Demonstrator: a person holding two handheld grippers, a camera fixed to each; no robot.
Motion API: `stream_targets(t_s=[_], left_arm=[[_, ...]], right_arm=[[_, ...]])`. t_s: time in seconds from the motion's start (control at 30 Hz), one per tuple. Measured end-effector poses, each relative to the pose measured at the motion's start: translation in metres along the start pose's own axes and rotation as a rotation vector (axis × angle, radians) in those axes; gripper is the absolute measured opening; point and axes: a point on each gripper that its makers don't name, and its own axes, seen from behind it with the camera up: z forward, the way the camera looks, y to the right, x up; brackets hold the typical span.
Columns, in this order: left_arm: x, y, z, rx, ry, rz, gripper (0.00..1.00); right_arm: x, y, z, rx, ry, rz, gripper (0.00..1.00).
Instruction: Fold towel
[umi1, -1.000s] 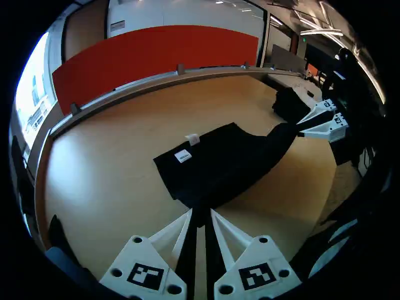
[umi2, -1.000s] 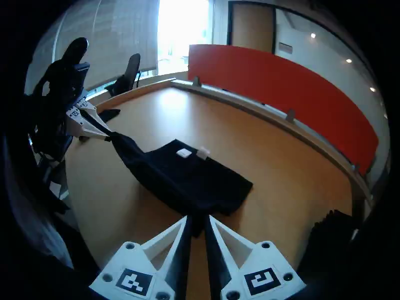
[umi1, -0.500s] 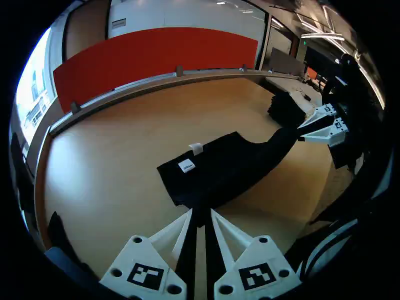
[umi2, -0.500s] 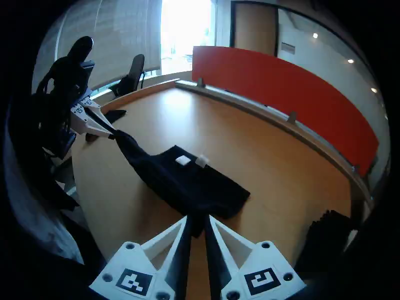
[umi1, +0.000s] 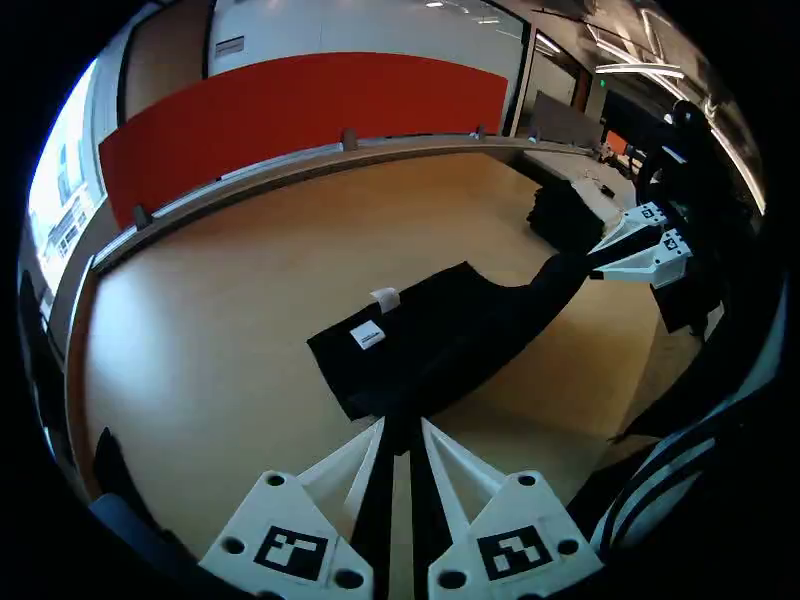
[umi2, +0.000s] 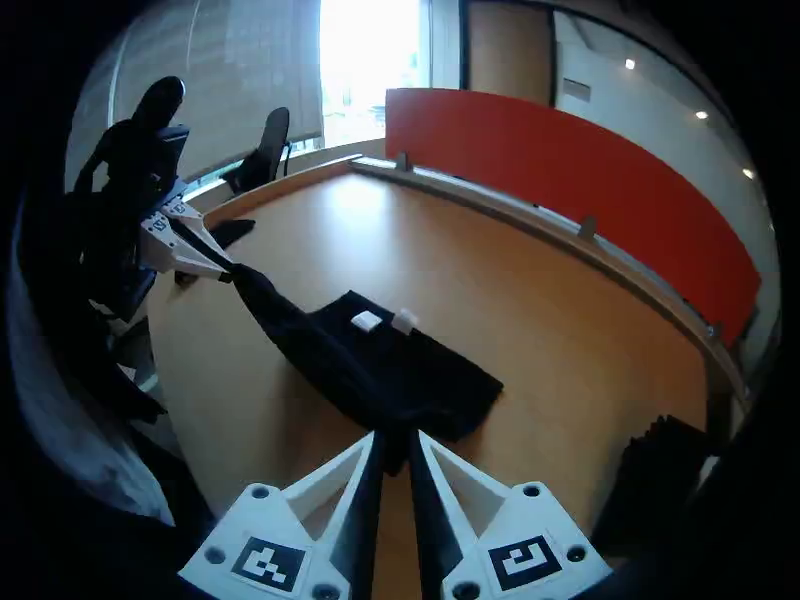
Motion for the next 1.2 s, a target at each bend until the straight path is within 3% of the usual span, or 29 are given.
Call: stream_targets(t_s=[0.47, 0.87, 1.2], left_arm=[[0.003, -0.016, 0.022, 0.009, -0.007, -0.011, 0.1], [0.013, -0.039, 0.058, 0.038, -0.019, 0.02, 0.1], [0.009, -0.049, 0.082, 0.041, -0.05, 0.026, 0.1]], right_arm=[[-0.005, 0.015, 0.02, 0.017, -0.051, -0.001, 0.17], [-0.006, 0.044, 0.056, -0.018, -0.093, 0.031, 0.17], [-0.01, 0.058, 0.079, -0.022, -0.121, 0.058, 0.17]])
